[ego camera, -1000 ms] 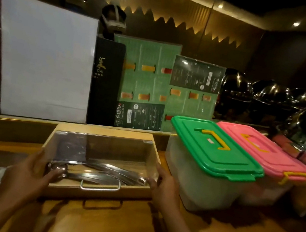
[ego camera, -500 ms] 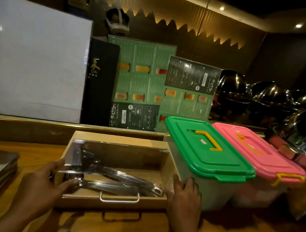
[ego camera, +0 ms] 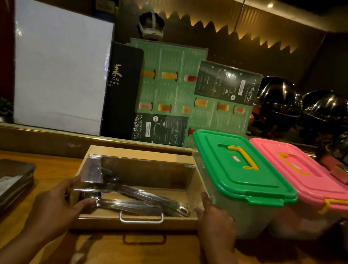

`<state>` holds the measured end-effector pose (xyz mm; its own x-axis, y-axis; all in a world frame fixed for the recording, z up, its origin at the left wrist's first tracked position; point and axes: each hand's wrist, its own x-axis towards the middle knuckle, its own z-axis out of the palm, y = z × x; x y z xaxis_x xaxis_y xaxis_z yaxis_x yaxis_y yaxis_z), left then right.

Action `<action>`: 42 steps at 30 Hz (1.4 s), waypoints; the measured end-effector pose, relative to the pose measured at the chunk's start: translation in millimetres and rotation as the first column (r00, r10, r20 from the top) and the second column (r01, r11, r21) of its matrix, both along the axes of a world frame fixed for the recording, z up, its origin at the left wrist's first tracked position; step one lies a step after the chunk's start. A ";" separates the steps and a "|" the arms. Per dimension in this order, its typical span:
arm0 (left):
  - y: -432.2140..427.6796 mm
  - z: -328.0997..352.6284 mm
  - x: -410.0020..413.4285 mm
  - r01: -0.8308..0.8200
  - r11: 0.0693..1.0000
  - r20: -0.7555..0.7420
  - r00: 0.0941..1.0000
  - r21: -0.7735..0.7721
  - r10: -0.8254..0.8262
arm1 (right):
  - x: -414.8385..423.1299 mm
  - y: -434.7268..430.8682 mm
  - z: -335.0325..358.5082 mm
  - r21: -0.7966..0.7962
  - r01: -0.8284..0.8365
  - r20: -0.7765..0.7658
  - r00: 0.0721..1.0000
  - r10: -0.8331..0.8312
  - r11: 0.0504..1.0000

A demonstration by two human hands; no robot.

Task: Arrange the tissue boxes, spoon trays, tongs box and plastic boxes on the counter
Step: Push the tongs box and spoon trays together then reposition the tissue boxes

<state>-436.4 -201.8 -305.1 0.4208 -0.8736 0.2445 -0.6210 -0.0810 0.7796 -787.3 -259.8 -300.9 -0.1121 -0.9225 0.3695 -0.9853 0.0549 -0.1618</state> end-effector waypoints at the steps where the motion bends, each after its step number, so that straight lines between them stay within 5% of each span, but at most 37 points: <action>1: -0.4 1.1 -0.1 -0.001 1.000 -0.001 1.000 0.002 0.001 | -0.8 -0.3 1.1 0.013 -0.003 0.004 1.000 0.003 1.000; 18: -5.4 0.5 -3.1 0.000 1.000 -0.058 0.998 0.019 0.001 | -16.9 3.4 2.6 0.029 -0.093 0.021 0.996 0.092 0.995; 22: -1.3 6.3 -13.2 0.170 0.983 -0.028 0.985 0.076 -0.168 | -24.9 7.1 4.8 0.035 -0.098 0.117 0.989 0.094 0.995; 26: 27.6 3.4 33.0 0.150 0.981 -0.036 0.989 0.125 -0.147 | 22.3 28.1 4.9 0.002 -0.235 0.344 0.913 0.220 0.972; 29: 32.3 8.5 48.4 0.121 0.986 0.053 0.990 0.119 -0.128 | 55.4 40.7 9.6 -0.053 -0.404 0.366 0.843 0.394 0.913; 33: 45.3 9.1 105.3 0.072 0.992 0.180 0.980 0.100 -0.089 | 149.7 68.9 5.3 0.152 -0.654 0.370 0.733 0.571 0.741; 36: 57.3 9.4 150.8 0.050 0.994 0.223 0.972 0.098 -0.071 | 229.5 87.2 -7.4 0.203 -0.721 0.373 0.683 0.628 0.663; 42: 72.2 -8.4 248.6 0.091 0.986 0.245 0.962 0.143 -0.124 | 386.9 115.2 -45.4 0.151 -0.737 0.472 0.639 0.607 0.659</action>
